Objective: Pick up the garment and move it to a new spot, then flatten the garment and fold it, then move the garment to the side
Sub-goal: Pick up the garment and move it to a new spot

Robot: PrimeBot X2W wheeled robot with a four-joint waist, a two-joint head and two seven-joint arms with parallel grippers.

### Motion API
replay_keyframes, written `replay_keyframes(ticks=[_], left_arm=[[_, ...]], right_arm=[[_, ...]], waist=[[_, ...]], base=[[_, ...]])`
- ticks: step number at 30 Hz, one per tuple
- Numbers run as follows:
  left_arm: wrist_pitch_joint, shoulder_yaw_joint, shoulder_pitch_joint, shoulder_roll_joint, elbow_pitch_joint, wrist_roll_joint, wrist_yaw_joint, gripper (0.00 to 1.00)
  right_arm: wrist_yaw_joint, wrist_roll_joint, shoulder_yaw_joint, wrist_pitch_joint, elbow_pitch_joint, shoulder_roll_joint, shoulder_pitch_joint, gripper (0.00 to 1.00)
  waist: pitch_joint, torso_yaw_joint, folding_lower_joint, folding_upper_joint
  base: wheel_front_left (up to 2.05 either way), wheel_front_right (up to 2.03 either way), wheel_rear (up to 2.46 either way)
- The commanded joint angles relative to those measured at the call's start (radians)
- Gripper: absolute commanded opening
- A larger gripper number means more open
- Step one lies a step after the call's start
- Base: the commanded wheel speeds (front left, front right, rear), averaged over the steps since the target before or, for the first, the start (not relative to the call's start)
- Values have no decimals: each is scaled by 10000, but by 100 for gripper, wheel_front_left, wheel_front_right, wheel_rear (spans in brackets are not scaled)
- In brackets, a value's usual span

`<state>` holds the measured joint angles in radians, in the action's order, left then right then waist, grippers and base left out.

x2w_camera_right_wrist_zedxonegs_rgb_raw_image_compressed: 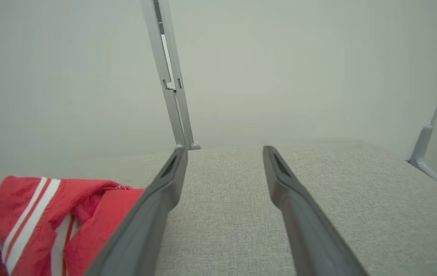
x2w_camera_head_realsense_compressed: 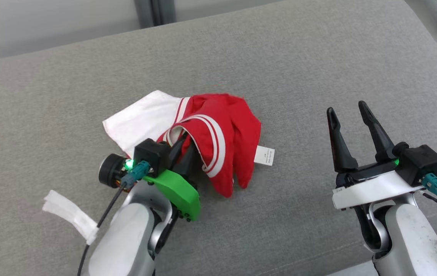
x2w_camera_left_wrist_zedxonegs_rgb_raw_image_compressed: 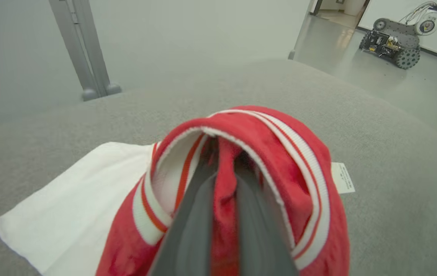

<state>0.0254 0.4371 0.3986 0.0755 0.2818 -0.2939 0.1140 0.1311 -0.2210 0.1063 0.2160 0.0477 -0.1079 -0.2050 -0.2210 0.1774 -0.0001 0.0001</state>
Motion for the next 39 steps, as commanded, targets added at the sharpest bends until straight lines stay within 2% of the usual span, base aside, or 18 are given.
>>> replay_keyframes(ticks=[1,5,6,7,8,12,17,24,30,33,39], left_arm=[[96,190,235,-22,321,-67,49,0],[502,698,491,-125,1331,-404,100,0],[726,775,599,-150,1462,-428,112,9],[878,855,666,-162,1585,-441,118,48],[1081,912,718,-175,1693,-444,107,100],[1798,903,787,-204,1753,-459,-228,100],[2184,715,311,-169,1266,-440,-680,100],[2316,129,-680,375,233,-493,-1358,100],[2372,-756,-1575,989,-435,-779,-1903,100],[2395,-1154,-1927,1233,-637,-956,-2005,100],[2400,-1517,-2433,1534,-737,-988,-1906,100]], right_arm=[[-6,-63,-22,112,39,52,-207,100],[-6,-103,-57,257,197,120,-297,100],[-6,-78,-96,282,233,123,-296,100],[-6,-75,-111,287,274,133,-298,100],[-6,-50,-123,311,310,122,-291,100],[-6,65,-113,339,418,-12,-225,100],[-6,139,-178,203,424,-138,30,100],[-6,187,-298,-102,217,-207,421,100],[-6,221,-440,-305,10,-215,757,100],[-6,216,-472,-404,-77,-220,937,100],[-6,267,-459,-639,-234,-223,1296,100]], waist=[[-975,1021,1,-1],[-1091,1077,1,-1],[-1099,1026,1,-1],[-1083,971,1,-1],[-1036,870,1,-1],[-683,434,1,-1],[-90,-237,1,-1],[573,-1087,1,-1],[944,-1579,1,-1],[1118,-1735,1,-1],[1466,-1840,1,-1]], base=[[0,0,0],[0,0,0],[0,0,0],[0,0,0],[0,0,0],[0,0,0],[0,0,0],[0,0,0],[0,0,0],[0,0,0],[0,0,0]])
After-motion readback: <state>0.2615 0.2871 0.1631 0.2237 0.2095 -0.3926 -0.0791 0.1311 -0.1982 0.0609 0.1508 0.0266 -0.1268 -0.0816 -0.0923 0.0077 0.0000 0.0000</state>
